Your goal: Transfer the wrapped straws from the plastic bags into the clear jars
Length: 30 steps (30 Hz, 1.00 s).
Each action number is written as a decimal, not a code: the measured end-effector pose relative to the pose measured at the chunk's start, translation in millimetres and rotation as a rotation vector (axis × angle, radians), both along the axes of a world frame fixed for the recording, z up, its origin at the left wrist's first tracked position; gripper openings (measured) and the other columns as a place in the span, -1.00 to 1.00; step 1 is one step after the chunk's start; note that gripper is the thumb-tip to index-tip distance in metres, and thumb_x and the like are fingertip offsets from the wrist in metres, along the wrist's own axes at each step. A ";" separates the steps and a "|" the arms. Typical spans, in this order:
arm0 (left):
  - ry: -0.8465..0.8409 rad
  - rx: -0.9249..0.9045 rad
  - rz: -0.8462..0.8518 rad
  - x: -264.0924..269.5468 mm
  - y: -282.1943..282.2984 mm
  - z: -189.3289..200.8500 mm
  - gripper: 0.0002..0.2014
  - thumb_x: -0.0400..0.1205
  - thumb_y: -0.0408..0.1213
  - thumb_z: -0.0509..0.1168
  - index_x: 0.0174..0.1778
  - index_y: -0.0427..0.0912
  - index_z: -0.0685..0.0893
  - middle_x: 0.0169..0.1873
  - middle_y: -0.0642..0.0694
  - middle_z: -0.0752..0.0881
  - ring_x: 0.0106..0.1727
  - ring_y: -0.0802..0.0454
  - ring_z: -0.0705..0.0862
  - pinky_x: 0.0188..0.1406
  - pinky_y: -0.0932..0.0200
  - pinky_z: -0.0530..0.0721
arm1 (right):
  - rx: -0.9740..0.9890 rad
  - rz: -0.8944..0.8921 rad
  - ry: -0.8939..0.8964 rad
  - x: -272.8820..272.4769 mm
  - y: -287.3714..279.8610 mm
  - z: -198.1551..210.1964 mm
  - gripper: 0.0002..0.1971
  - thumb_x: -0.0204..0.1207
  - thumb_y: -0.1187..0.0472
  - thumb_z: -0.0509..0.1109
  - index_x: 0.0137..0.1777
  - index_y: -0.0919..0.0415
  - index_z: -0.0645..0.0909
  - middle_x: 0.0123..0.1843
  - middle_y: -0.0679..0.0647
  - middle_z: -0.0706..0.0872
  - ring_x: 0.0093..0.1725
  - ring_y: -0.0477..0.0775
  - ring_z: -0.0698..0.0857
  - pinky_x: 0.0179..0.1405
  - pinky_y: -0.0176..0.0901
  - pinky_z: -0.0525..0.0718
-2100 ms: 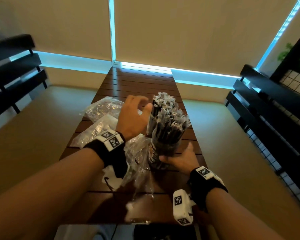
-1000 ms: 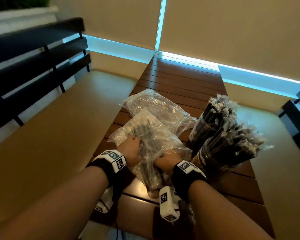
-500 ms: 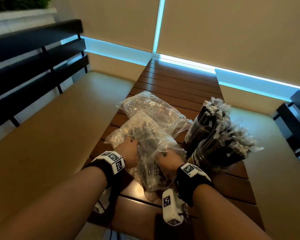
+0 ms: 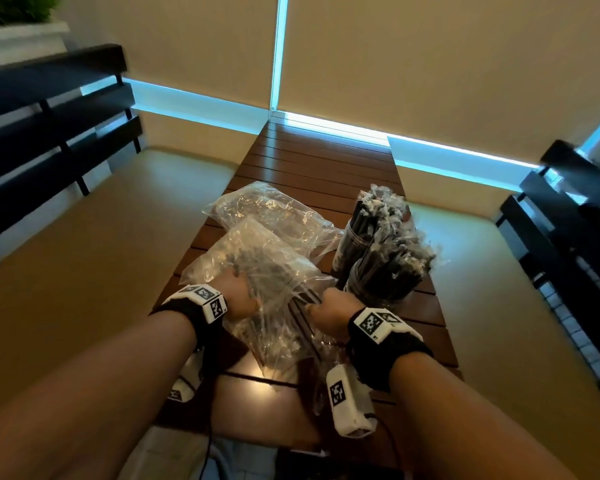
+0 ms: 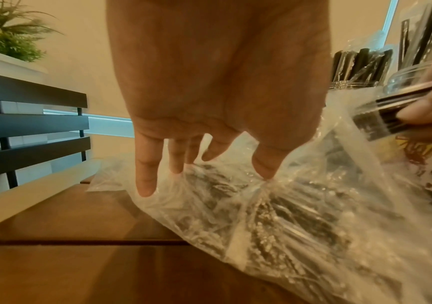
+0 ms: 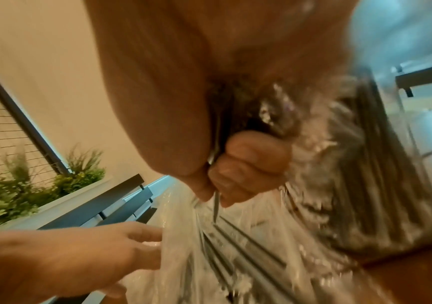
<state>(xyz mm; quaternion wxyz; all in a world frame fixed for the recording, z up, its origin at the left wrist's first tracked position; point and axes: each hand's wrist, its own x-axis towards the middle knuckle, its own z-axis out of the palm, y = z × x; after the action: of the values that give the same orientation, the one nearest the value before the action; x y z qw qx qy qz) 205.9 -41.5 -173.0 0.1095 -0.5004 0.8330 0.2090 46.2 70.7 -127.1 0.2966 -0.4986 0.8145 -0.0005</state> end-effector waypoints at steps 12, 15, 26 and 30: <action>0.121 -0.315 -0.067 -31.9 33.6 63.3 -0.37 0.52 -0.10 0.34 0.52 -0.17 0.37 0.47 -0.24 0.29 0.45 -0.29 0.44 0.33 -0.18 0.60 | 0.019 0.174 0.233 -22.8 72.2 97.0 -0.55 0.69 -0.15 0.20 -0.17 0.27 0.51 -0.18 0.09 0.58 -0.23 0.06 0.57 -0.29 -0.20 0.49; 0.128 -0.325 -0.073 -30.6 42.2 79.5 -0.54 0.53 -0.14 0.30 0.36 -0.15 0.50 0.35 -0.20 0.47 0.31 -0.22 0.56 0.24 -0.16 0.65 | 0.027 0.219 0.307 -29.2 95.6 133.2 -0.57 0.68 -0.16 0.21 0.02 0.24 0.62 -0.11 0.07 0.61 -0.16 0.05 0.59 -0.20 -0.18 0.50; 0.242 -0.293 0.076 -17.8 63.9 111.3 -0.62 0.56 -0.05 0.00 -0.34 -0.20 0.61 -0.29 -0.17 0.67 -0.17 -0.15 0.64 0.20 -0.13 0.63 | -0.086 0.166 0.321 -47.4 137.5 209.9 -0.45 0.64 -0.30 0.18 -0.37 0.14 0.48 -0.47 0.00 0.51 -0.55 -0.06 0.43 -0.54 -0.27 0.37; 0.774 0.016 0.212 -24.2 76.1 139.5 -0.14 0.71 0.35 -0.22 -0.04 -0.30 0.80 -0.04 -0.19 0.82 -0.04 -0.07 0.71 0.00 0.06 0.56 | -0.319 0.076 0.186 -50.1 128.1 211.6 -0.45 0.44 -0.40 0.35 -0.30 0.13 0.50 -0.45 0.00 0.54 -0.51 -0.05 0.49 -0.52 -0.25 0.40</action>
<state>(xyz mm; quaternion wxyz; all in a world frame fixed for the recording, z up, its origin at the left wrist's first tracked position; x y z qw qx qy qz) 181.6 34.6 -33.5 -0.2305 -0.4670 0.7549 0.3987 -3.9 198.8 84.6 0.1370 -0.5678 0.8085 -0.0722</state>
